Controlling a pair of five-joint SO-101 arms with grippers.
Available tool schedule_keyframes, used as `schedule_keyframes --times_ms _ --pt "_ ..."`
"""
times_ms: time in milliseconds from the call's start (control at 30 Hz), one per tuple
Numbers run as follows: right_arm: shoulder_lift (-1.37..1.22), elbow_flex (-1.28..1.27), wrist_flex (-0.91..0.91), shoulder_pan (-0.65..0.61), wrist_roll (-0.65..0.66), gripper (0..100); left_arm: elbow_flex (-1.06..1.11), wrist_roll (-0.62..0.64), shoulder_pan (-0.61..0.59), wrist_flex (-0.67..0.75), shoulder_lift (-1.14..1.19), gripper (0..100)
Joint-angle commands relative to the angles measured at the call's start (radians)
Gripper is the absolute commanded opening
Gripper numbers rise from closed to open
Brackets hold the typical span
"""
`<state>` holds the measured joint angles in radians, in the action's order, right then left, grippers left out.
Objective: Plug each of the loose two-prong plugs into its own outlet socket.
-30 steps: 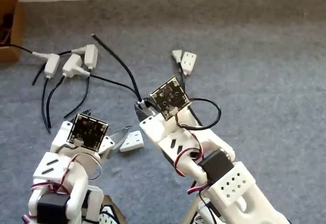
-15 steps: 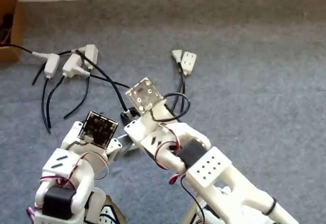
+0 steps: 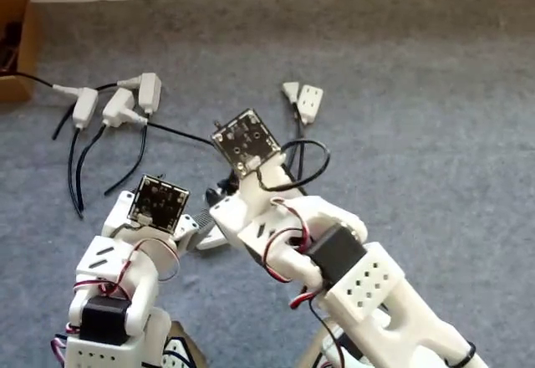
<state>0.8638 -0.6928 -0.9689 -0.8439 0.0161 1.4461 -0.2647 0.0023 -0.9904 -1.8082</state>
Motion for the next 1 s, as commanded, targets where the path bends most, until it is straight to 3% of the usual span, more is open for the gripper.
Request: schedule_keyframes --times_ms 0,100,333,500,633,767,967 --pt "0.002 0.054 -0.051 -0.008 0.037 0.6 0.005 0.002 -0.015 0.020 -0.001 35" --pt "-0.002 0.053 -0.076 0.004 0.072 0.6 0.004 0.002 -0.015 0.020 -0.001 35" --pt "-0.018 -0.022 0.010 0.166 0.129 0.6 0.007 0.002 -0.010 0.014 -0.004 35" --pt "-0.166 -0.047 0.024 0.209 0.178 0.6 0.004 0.002 -0.021 0.020 -0.007 35" --pt "-0.268 0.025 0.019 0.176 0.190 0.6 0.021 0.005 -0.114 0.032 -0.007 32" --pt "-0.341 0.094 0.002 0.124 0.209 0.6 0.107 0.018 -0.246 0.190 -0.001 32" --pt "-0.383 0.242 -0.171 0.062 0.526 0.6 0.148 0.051 -0.259 0.215 -0.001 32"
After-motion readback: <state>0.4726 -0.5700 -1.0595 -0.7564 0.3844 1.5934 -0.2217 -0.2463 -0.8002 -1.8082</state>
